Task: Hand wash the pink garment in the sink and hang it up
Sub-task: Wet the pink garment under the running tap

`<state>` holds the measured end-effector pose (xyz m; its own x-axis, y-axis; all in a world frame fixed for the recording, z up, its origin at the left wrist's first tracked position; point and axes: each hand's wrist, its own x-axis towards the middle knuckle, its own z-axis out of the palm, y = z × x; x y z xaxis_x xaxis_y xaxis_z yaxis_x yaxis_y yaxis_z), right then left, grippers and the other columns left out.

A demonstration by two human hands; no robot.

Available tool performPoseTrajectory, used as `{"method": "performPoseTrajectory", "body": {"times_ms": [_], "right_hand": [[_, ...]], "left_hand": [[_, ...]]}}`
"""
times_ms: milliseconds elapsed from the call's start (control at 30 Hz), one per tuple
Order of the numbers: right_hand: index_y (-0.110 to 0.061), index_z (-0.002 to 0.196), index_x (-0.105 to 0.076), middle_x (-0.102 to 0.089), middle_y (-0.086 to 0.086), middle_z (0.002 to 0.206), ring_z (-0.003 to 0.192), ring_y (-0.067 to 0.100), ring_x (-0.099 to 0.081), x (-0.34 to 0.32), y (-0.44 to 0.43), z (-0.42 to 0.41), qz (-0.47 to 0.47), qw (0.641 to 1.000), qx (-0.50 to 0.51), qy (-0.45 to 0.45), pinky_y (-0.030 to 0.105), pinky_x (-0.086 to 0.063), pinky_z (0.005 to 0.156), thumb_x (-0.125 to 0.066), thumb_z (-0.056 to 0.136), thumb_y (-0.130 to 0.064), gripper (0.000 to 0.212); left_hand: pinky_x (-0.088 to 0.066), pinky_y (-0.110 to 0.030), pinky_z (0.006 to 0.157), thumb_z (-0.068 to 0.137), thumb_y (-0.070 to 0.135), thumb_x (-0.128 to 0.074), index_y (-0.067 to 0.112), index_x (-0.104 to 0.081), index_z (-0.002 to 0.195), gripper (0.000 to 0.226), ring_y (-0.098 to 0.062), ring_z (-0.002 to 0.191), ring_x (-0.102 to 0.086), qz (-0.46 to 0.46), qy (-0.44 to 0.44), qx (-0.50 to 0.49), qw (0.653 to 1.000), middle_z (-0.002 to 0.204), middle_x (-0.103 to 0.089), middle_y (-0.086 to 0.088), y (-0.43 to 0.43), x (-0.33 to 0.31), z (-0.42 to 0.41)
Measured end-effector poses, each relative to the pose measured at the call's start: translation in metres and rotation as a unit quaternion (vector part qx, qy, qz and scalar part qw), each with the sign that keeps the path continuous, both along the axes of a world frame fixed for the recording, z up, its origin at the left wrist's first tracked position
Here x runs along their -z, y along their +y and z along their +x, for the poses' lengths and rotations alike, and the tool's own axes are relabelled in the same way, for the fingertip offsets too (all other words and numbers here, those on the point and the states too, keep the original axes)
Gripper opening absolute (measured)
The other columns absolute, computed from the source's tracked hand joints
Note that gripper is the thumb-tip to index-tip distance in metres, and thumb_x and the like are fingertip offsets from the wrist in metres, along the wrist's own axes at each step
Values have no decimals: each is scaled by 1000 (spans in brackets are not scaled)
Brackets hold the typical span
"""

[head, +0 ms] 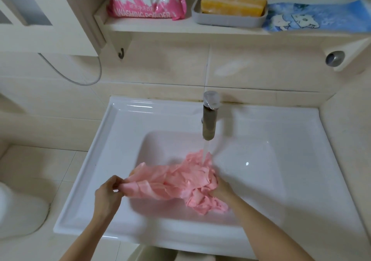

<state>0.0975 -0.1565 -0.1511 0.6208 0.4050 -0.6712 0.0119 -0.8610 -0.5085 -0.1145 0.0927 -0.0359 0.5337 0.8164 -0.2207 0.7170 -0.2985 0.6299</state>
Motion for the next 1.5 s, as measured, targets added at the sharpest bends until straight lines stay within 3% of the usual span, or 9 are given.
{"method": "performPoseTrajectory", "body": {"times_ms": [267, 433, 533, 767, 900, 1000, 1100, 1367, 1500], "right_hand": [[-22, 103, -68, -63, 0, 110, 103, 23, -58, -71, 8, 42, -137, 911, -141, -362, 27, -42, 81, -51, 84, -30, 27], [-31, 147, -29, -27, -7, 153, 130, 20, -43, -75, 6, 52, 14, 967, -204, -150, 34, -42, 97, -56, 80, -2, 77], [-28, 137, -43, -43, 2, 141, 124, 25, -47, -56, 2, 50, 63, 970, -36, -233, 32, -43, 90, -53, 79, -1, 65], [-42, 149, -2, 6, 2, 159, 145, 35, -5, 6, 4, -4, -142, 958, -224, -110, 53, -15, 114, -76, 66, -56, 112], [-30, 140, -39, -41, 3, 144, 125, 28, -46, 15, 8, -22, -129, 963, -163, -169, 40, -38, 103, -64, 84, -47, 64], [-31, 95, -61, -61, -3, 86, 84, 20, -59, 0, 11, 8, -23, 999, -45, 5, 30, -46, 79, -61, 73, -70, 44], [-34, 102, -62, -64, 2, 88, 83, 18, -60, -28, 1, 43, 74, 988, 53, 127, 32, -50, 67, -65, 79, -48, 26], [-22, 132, -46, -50, 9, 131, 121, 32, -47, -27, -2, 61, -70, 978, 45, -191, 37, -40, 98, -66, 82, -43, 58], [-32, 143, -34, -35, -3, 149, 133, 22, -36, -20, -13, 45, -68, 961, -202, -175, 34, -36, 103, -56, 86, -25, 62]], "left_hand": [[-39, -23, 59, 72, -14, -56, 9, -60, 77, 24, -27, 75, -56, 28, -53, -75, 995, 74, -64, -6, 16, -10, 0], [-41, -28, 61, 75, -7, -56, 5, -60, 86, 16, -32, 77, -57, 0, -71, -110, 991, 76, -64, -10, 1, -7, 11], [-47, -37, 68, 75, 15, -56, 10, -58, 90, 16, -31, 76, -62, -24, -73, -111, 991, 75, -66, -9, 5, -10, 16], [-53, -37, 66, 66, 38, -53, 13, -58, 82, 30, -25, 73, -66, -72, -71, -94, 990, 72, -66, -8, 9, -19, 15], [-46, -23, 53, 68, 36, -51, 9, -58, 77, 29, -21, 64, -62, -61, -152, -100, 981, 65, -63, -11, 8, -33, 22], [-44, -16, 48, 71, 34, -55, 10, -56, 74, 25, -4, 48, -54, -46, -226, -122, 965, 60, -57, -7, 15, -47, 27], [-42, -25, 53, 75, 33, -58, 13, -55, 72, 20, -12, 55, -51, -21, -271, -157, 949, 65, -54, -9, 23, -51, 27], [-49, -42, 72, 72, 46, -55, 8, -56, 83, 40, -34, 79, -61, -37, -127, -163, 978, 74, -62, -11, 35, -3, 15], [-52, -49, 77, 71, 48, -53, 10, -56, 89, 41, -37, 82, -62, -54, -87, -148, 984, 79, -62, -9, 31, 8, 5]]}}
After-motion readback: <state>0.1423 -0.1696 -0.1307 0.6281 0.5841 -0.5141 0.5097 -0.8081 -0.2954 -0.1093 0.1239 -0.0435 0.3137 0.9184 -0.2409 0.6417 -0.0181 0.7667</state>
